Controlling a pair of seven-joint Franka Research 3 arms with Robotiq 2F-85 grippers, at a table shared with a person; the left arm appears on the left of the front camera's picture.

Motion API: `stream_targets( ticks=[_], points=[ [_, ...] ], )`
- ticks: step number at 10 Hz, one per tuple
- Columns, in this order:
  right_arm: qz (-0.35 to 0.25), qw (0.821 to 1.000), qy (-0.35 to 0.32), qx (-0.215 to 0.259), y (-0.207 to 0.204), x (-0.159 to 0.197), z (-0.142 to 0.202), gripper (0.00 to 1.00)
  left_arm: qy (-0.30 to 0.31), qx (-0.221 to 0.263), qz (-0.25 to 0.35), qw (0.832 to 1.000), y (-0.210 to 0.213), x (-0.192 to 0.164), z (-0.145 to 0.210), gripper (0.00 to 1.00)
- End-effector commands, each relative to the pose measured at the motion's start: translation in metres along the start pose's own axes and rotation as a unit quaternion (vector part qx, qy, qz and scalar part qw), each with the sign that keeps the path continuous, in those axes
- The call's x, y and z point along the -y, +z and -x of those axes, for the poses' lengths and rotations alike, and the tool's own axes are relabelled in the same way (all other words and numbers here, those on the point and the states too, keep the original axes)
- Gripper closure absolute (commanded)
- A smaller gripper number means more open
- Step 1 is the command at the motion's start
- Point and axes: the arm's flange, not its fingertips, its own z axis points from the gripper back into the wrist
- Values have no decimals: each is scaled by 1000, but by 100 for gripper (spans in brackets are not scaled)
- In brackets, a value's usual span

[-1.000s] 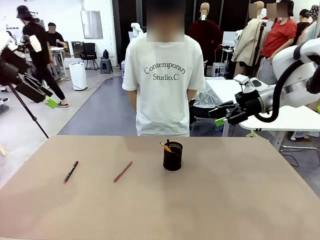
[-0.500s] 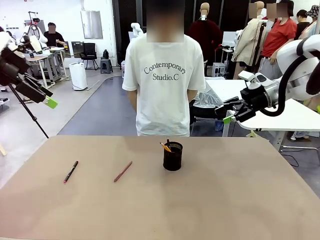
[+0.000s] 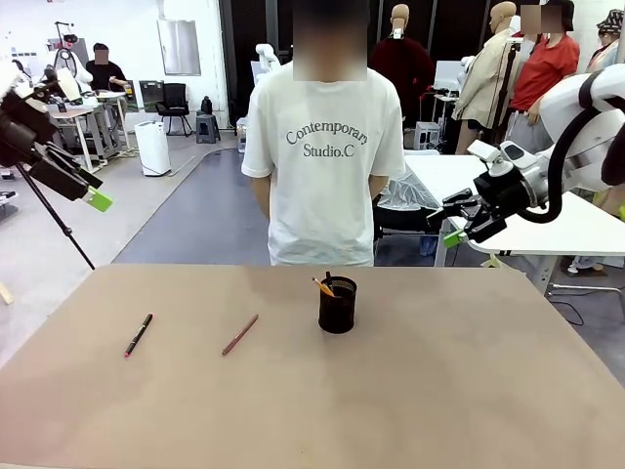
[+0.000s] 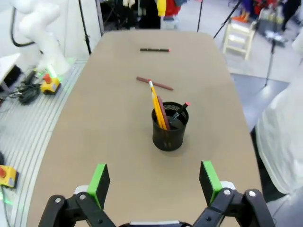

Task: Place the pens into the pen holder.
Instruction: Pick up a writing instrument from the table and place it into the Pen holder.

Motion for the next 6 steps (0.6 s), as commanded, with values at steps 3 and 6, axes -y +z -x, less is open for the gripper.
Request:
stream_targets(
  ticks=[3,6],
  points=[
    [-3,1000,-3,6,-2,0,-1,0,-1,3,2,1000,1,-1,0,0],
    [-3,1000,-3,6,-2,0,-1,0,-1,3,2,1000,1,-1,0,0]
  ],
)
